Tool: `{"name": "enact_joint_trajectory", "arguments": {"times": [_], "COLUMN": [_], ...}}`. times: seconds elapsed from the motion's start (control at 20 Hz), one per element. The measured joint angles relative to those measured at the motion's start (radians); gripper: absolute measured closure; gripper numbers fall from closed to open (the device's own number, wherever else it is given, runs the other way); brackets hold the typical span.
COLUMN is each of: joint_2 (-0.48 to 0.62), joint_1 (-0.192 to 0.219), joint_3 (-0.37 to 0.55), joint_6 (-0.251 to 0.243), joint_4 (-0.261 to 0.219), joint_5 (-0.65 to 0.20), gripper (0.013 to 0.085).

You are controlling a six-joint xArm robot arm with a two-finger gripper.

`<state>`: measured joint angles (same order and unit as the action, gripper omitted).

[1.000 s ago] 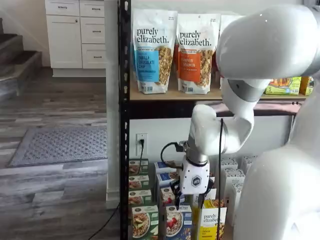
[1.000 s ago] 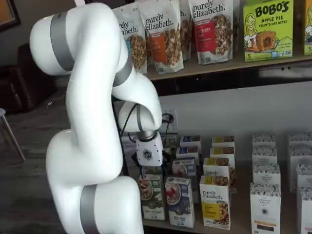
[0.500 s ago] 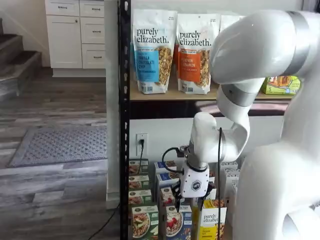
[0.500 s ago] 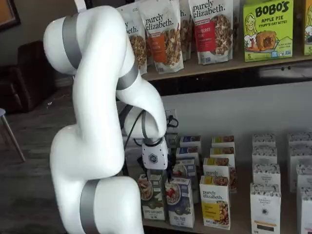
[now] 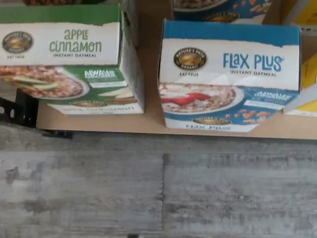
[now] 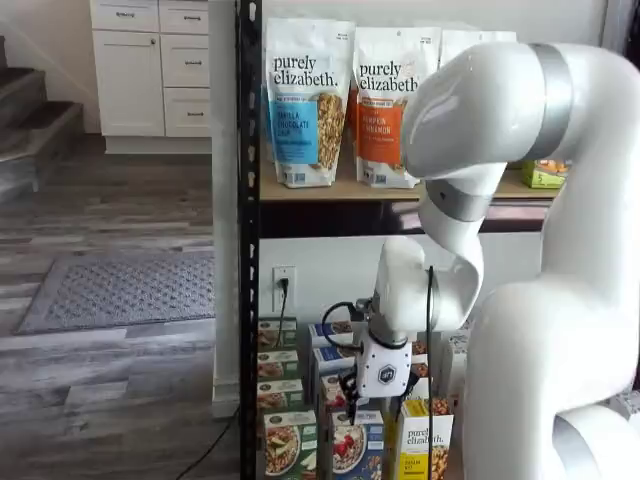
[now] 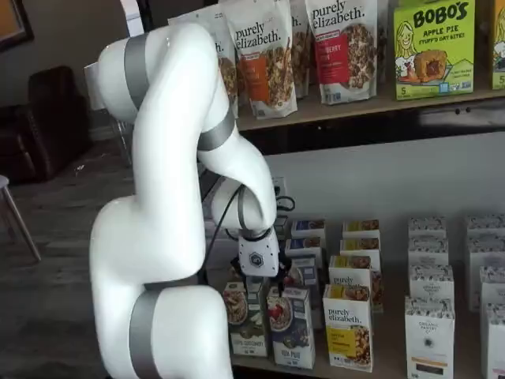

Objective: Pick up the blue and white box that is on the bottom shelf, the second box from the left

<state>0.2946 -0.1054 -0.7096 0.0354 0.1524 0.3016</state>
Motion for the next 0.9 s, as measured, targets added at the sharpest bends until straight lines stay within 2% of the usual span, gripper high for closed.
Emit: {"name": "enact_joint_trajectory", "arguments": {"times": [0.35, 0.75, 0.9], "joint_2": [0.102, 0.192, 0.221], "joint_1": [0.011, 0.024, 0.027], "joint_3": [-0.086, -0.180, -0.215], "joint_6": [0.012, 0.075, 0.085], "joint_4": [0.000, 0.055, 0.063], "joint_5": [-0.012, 0.017, 0.037], "gripper": [0.0130, 0.0130, 0.0130]}}
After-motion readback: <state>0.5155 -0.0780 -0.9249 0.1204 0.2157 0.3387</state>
